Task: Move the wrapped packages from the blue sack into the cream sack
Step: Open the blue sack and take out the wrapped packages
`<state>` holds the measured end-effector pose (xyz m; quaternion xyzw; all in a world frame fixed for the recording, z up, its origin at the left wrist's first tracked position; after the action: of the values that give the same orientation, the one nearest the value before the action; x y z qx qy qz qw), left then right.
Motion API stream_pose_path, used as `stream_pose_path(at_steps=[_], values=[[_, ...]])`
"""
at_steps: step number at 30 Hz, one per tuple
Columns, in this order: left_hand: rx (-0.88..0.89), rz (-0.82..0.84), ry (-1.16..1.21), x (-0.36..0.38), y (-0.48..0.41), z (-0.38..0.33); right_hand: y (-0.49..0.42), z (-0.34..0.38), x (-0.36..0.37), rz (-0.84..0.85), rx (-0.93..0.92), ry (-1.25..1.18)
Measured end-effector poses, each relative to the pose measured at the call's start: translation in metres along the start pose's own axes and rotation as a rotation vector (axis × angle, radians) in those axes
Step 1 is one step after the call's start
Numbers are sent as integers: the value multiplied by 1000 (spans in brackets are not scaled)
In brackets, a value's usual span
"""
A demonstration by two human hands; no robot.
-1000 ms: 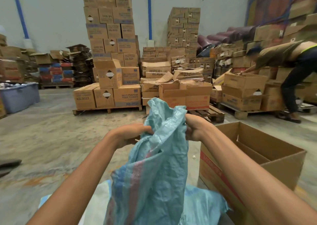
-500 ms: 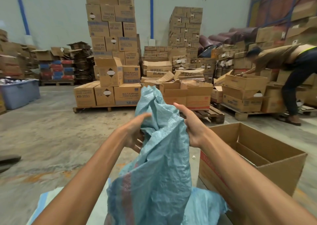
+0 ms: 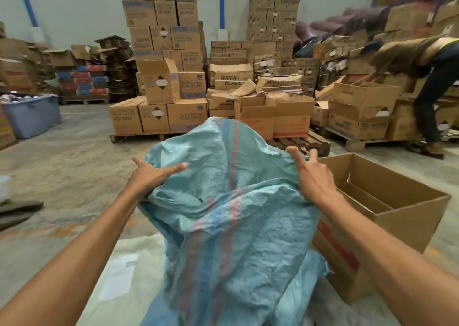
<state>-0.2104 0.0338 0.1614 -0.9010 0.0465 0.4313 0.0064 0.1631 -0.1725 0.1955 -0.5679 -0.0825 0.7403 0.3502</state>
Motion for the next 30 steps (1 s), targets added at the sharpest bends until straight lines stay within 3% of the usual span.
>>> stream_pose_path(at_steps=[2,5,7,10,12,14,17,20,24,27,30], values=[[112,-200,-513,-24,3,11,-1,-33,10,89,127,39],[180,-222,-809,-10,0,30,13,-61,43,415,338,-96],[273,-234,-1020,5,3,24,16,-53,61,535,348,-279],[314,-348,-1213,5,15,8,16,-26,56,532,298,-412],[326,-417,-1241,5,17,-4,13,-6,45,466,144,-301],[269,-346,-1121,6,19,-5,15,14,33,387,-66,-63],[148,-272,-695,-1,12,7,18,28,28,270,-272,262],[-18,-164,-401,-3,2,28,21,17,19,211,-207,405],[-218,291,269,39,14,39,23,-2,8,142,-27,486],[-265,348,375,42,21,47,19,-46,3,175,339,243],[-323,328,416,34,25,62,34,-86,23,256,844,-530]])
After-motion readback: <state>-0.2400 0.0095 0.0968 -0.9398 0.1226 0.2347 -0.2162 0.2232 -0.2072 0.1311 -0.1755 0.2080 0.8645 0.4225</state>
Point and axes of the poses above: each hand's wrist, its own y-axis away from the middle knuckle, its own x-axis out of the palm, z = x × y, the point moved 10 cm from there along -y, towards the middle knuckle, and after that the axes turned 14 degrees about -y, right-handed, at the moved point
